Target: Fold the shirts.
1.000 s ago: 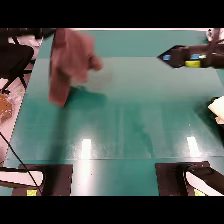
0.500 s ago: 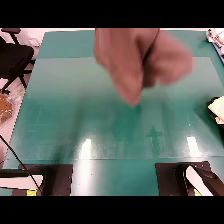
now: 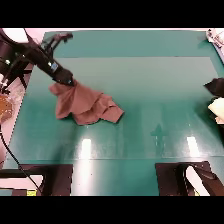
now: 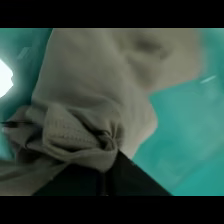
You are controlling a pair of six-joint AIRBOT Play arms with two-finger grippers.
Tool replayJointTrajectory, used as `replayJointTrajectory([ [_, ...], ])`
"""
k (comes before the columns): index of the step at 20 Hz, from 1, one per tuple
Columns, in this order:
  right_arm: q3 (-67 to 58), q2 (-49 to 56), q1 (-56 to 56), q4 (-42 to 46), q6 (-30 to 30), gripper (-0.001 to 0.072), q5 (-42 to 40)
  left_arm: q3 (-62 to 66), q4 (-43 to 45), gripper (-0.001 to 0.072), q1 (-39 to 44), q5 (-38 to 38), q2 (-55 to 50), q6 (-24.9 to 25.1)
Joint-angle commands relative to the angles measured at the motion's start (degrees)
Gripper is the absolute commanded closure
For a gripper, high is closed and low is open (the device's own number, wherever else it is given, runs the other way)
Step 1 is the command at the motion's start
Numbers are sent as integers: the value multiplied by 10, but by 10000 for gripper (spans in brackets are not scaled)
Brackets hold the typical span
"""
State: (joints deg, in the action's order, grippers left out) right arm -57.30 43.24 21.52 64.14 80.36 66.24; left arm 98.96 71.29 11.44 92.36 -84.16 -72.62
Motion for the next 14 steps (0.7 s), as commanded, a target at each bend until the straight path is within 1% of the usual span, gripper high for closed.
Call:
replayJointTrajectory([
  [1,34,33,-64,0,-10,647,0,-76,117,676,-1,-35,-1,12],
  [2,34,48,-86,0,-10,541,-5,-86,126,460,-1,-45,-1,11],
  [3,34,62,-107,0,-10,475,-9,-88,139,194,-1,-55,-1,3],
  [4,34,75,-126,0,-10,466,-12,-88,156,158,-1,-61,1,0],
  [7,34,101,-164,1,-10,466,-18,-88,197,156,-1,-57,15,-11],
  [8,34,106,-170,1,-10,466,-18,-88,210,62,-1,-47,25,-15],
  [9,34,107,-172,2,-10,466,-18,-88,228,41,-1,-36,41,-25],
  [12,34,93,-164,6,-12,466,-24,-88,243,40,-1,-24,107,-24],
  [13,34,84,-156,6,-13,466,-29,-88,236,41,-1,-31,134,-24],
  [14,34,73,-146,6,-14,466,-36,-88,208,40,-1,-42,163,-18],
])
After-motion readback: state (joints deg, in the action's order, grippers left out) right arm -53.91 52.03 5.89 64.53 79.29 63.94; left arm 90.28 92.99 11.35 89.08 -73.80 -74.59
